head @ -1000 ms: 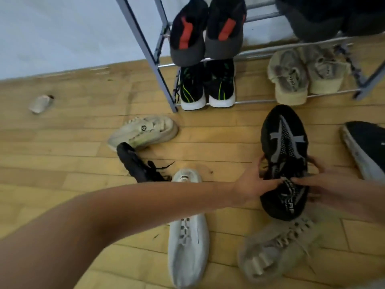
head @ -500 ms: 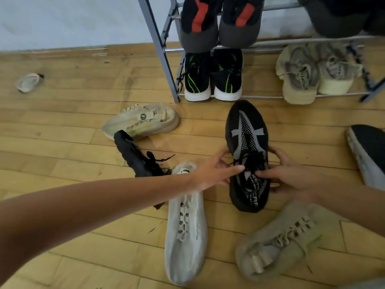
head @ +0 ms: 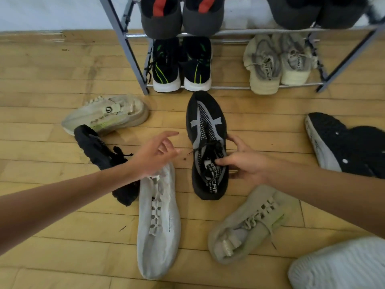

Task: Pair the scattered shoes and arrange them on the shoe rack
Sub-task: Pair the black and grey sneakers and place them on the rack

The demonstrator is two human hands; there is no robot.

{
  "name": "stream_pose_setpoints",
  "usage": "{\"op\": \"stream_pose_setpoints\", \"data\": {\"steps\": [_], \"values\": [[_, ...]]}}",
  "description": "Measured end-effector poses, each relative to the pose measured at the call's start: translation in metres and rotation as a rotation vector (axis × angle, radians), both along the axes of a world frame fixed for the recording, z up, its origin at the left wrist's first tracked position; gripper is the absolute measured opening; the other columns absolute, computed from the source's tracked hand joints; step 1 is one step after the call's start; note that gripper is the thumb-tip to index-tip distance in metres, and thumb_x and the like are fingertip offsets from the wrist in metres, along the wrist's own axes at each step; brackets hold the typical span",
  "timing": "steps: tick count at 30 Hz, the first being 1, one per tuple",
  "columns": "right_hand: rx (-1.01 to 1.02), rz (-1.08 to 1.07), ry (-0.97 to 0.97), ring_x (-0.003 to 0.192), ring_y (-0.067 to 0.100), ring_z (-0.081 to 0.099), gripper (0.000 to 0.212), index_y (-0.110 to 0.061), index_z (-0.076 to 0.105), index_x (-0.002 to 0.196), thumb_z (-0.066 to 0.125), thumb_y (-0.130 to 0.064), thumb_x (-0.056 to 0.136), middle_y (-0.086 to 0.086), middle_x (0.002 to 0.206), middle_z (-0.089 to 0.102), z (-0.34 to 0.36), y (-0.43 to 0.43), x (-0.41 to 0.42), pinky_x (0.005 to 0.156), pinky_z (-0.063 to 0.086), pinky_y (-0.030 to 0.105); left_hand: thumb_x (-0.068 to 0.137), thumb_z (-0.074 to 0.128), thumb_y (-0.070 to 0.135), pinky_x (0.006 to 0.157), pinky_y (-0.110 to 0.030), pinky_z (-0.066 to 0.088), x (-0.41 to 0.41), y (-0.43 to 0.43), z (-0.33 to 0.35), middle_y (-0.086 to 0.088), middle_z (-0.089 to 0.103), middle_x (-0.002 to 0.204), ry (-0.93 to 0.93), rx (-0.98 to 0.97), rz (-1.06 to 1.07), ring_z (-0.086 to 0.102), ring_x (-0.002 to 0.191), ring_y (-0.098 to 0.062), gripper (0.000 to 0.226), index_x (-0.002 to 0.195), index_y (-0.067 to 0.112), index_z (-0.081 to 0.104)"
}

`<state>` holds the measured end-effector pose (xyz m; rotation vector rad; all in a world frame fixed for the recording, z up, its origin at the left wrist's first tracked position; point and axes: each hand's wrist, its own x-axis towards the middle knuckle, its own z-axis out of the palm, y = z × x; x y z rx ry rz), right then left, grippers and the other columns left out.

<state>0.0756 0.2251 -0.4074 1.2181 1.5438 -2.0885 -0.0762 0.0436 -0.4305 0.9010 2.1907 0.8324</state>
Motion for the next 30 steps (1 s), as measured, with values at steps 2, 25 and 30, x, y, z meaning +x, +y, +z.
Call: {"op": "stream_pose_setpoints", "data": {"steps": [2,25,30], "values": [[-0.004,-0.002,-0.002,0.094,0.023,0.061,0.080,-0.040,0.033,0.137,0.060,0.012,0.081,0.009,0.113,0.065,-0.001,0.001,0.001,0.076,0.051,0.043,0.088,0.062,0.033,0.086,-0.032,0.048,-0.012,-0.006,-0.001,0.004,0.057,0.103,0.160,-0.030,0.018,0.056,0.093,-0.015,0.051,0.136,0.025,0.045],[0.004,-0.037,-0.026,0.096,0.026,0.062,0.080,-0.040,0.035,0.136,0.059,0.012,0.081,0.012,0.111,0.065,-0.003,0.005,0.008,0.091,0.049,0.052,0.090,0.063,0.022,0.080,-0.049,0.051,-0.038,-0.125,0.003,-0.010,0.038,0.148,-0.142,-0.130,0.789,0.057,0.107,-0.038,0.089,0.145,0.052,0.000],[0.015,-0.033,-0.033,0.093,0.025,0.062,0.078,-0.040,0.036,0.136,0.059,0.012,0.082,0.012,0.110,0.065,-0.003,0.006,0.011,0.086,0.051,0.049,0.083,0.070,0.007,0.080,-0.046,0.052,-0.020,-0.136,0.005,-0.007,0.034,0.151,-0.198,-0.191,0.758,0.051,0.102,-0.027,0.100,0.146,0.050,0.006]]}}
